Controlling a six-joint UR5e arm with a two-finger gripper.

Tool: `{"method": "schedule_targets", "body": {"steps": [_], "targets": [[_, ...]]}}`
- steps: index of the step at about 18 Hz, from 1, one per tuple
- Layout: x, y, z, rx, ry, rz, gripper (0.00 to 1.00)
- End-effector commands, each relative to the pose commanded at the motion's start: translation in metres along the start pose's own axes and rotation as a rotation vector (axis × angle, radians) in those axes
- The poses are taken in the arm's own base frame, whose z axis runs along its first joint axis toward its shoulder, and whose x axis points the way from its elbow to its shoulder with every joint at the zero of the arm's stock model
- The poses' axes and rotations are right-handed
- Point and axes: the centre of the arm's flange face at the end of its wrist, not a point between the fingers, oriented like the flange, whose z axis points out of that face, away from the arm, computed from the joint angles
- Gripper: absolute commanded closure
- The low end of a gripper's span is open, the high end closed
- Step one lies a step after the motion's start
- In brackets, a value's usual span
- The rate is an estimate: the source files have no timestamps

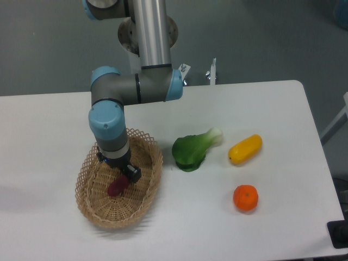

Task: Pick up the sweet potato from the basket
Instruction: 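Lower the gripper onto the sweet potato and close on it, then lift the sweet potato out of the basket and carry it sideways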

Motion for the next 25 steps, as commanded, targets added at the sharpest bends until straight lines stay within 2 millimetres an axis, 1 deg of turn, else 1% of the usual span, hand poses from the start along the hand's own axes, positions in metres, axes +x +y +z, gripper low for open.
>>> {"method": "schedule_targets", "body": {"steps": [6,7,9,11,13,14,16,18,19,21,22,25], "targets": [[-0.003,0.001,-0.005,-0.014,-0.028,0.001,0.84],[-0.003,0.001,-0.004,-0.015,-0.027,0.001,0.86],[-0.004,0.0,-0.01,-0.007,-0.033,0.006,0.86],[-0.007,-0.002,-0.027,0.013,-0.053,0.012,0.86],[-0.018,-0.008,-0.052,0.045,-0.086,0.013,0.86],[-0.025,-0.01,-0.064,0.063,-0.102,0.012,0.86],[-0.047,-0.01,-0.084,0.091,-0.138,-0.011,0.86],[-0.072,-0.004,-0.103,0.114,-0.172,-0.044,0.86],[-0.084,0.002,-0.114,0.124,-0.187,-0.059,0.86],[-0.109,0.023,-0.141,0.142,-0.22,-0.084,0.86],[-0.123,0.034,-0.152,0.147,-0.237,-0.078,0.86],[-0.164,0.07,-0.169,0.139,-0.232,-0.069,0.86]]}}
